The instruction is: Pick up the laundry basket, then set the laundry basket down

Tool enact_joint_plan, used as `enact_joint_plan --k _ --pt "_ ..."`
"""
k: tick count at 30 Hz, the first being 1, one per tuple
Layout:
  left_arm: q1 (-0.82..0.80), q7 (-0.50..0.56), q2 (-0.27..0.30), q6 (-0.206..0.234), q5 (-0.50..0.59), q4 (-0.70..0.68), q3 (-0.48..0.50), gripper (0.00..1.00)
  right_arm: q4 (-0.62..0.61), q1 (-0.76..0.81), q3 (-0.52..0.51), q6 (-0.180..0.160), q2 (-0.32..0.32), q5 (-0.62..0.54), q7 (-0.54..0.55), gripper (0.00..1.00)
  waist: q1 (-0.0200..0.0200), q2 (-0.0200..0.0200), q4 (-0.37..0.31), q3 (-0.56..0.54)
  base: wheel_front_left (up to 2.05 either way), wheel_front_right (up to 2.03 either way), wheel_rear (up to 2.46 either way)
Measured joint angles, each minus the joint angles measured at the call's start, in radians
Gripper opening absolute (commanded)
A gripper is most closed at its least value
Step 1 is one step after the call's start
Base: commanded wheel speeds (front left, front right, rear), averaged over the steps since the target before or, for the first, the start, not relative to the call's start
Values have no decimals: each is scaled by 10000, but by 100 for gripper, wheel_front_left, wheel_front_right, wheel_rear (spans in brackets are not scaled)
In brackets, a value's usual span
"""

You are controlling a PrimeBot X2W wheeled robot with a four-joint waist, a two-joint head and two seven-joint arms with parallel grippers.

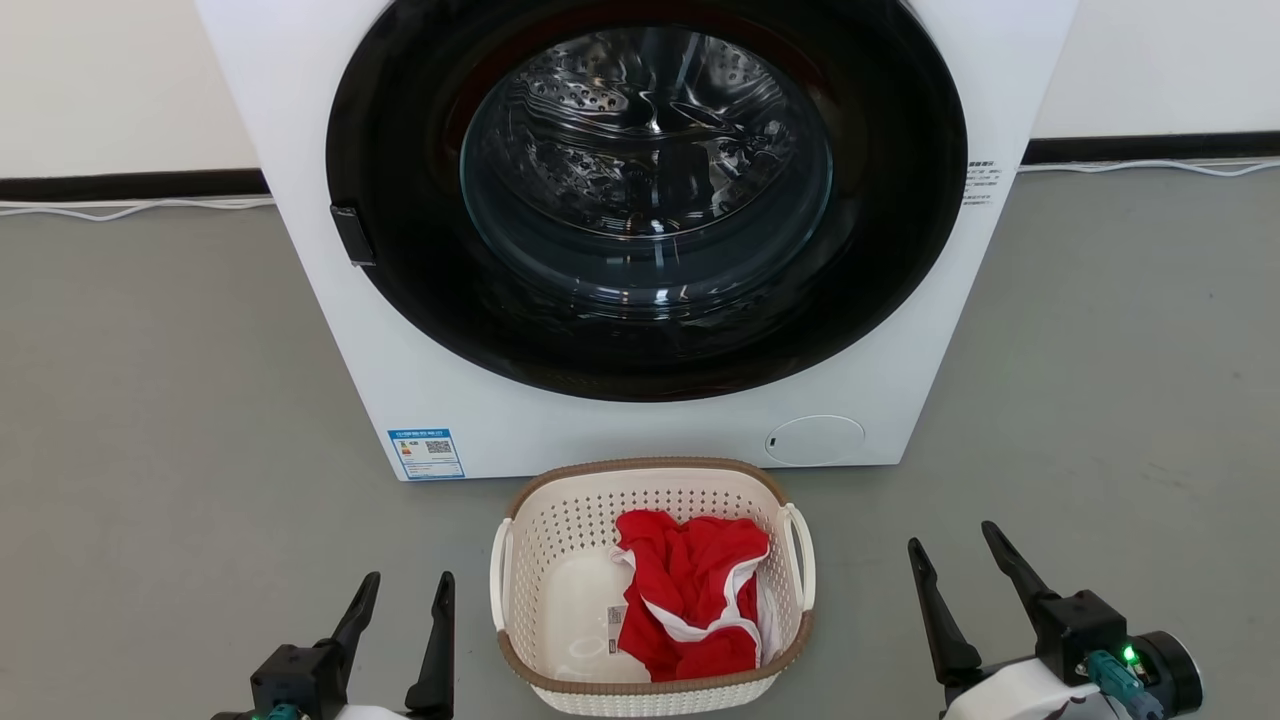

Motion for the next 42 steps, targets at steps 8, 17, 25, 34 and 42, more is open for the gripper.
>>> enact_joint_plan --k 8,17,25,34,42 --pt "0 0 4 12 -69 50 4 100 -40 -1 -88 0 0 6 0 100 0 0 -7 81 0 0 0" --pt "-61 0 6 102 -115 54 -36 100 -13 -105 -245 0 8 17 0 100 0 0 19 449 0 0 0" --pt "-617 0 4 113 -263 134 -184 100 307 -520 -370 2 17 35 -2 100 0 0 110 1060 0 0 0" --pt "-1951 -2 -6 148 -407 888 -556 100 786 -1625 -460 2 12 33 -2 100 0 0 233 2271 0 0 0" --pt "-3627 -46 -31 148 -579 2282 -1026 100 1801 -2987 -683 2 -4 -201 -2 100 -1 0 338 3663 0 0 0"
